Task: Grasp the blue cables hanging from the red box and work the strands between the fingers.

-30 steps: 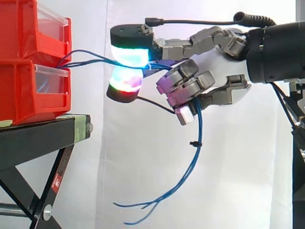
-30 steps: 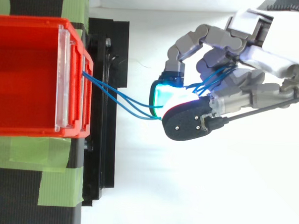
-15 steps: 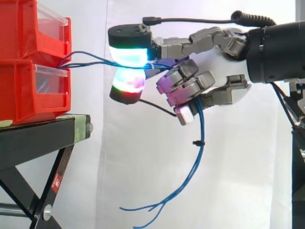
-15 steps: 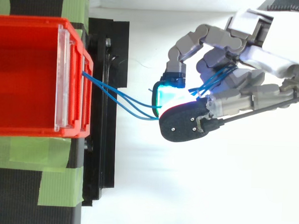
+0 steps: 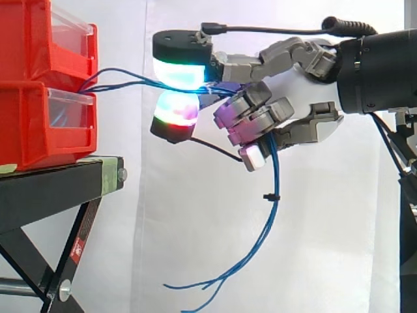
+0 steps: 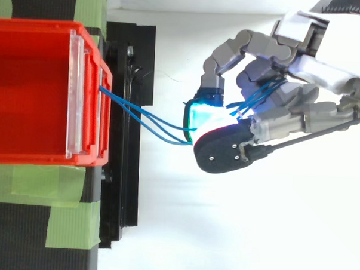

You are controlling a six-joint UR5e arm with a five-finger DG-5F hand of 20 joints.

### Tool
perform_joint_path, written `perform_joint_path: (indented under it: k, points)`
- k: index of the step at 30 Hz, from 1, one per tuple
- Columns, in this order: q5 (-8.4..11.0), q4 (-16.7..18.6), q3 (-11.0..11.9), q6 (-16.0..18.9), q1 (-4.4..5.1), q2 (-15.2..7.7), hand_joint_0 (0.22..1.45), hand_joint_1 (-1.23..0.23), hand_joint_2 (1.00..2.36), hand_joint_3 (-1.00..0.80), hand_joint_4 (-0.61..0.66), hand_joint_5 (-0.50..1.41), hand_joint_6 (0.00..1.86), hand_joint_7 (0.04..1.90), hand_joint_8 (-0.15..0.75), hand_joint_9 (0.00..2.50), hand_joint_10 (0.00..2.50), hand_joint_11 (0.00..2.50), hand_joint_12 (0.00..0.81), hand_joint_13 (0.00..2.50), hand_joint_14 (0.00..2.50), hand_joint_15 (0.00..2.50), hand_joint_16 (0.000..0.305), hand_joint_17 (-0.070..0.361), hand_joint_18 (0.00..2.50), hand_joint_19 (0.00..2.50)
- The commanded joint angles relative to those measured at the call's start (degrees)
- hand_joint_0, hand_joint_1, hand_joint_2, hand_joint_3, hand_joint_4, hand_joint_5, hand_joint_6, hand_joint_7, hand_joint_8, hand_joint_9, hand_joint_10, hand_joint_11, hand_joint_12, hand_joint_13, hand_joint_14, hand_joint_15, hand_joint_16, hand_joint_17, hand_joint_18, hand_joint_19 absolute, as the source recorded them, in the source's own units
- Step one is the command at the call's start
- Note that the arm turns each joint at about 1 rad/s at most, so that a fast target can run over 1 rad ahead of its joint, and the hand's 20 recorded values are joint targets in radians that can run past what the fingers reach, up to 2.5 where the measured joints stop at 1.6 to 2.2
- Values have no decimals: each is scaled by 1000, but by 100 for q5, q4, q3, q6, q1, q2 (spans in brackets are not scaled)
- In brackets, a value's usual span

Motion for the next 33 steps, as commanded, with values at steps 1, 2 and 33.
perform_joint_path:
  k: [1, 2, 33]
  points:
    - [0, 0, -1, 0, 1, 2, 963, -718, 1006, -833, 134, -210, 1498, 999, 430, 948, 2500, 2500, 546, 1370, 2500, 1511, 73, 164, 1594, 401]
    - [0, 0, -1, 0, 1, 2, 1085, -746, 1008, -797, 91, -205, 1514, 949, 430, 948, 2500, 2500, 546, 1370, 2500, 1511, 73, 164, 1594, 401]
    - [0, 0, -1, 0, 1, 2, 1334, -691, 1006, -12, 1, 517, 60, 1419, 430, 948, 2500, 2500, 546, 1370, 2500, 1511, 73, 164, 1594, 401]
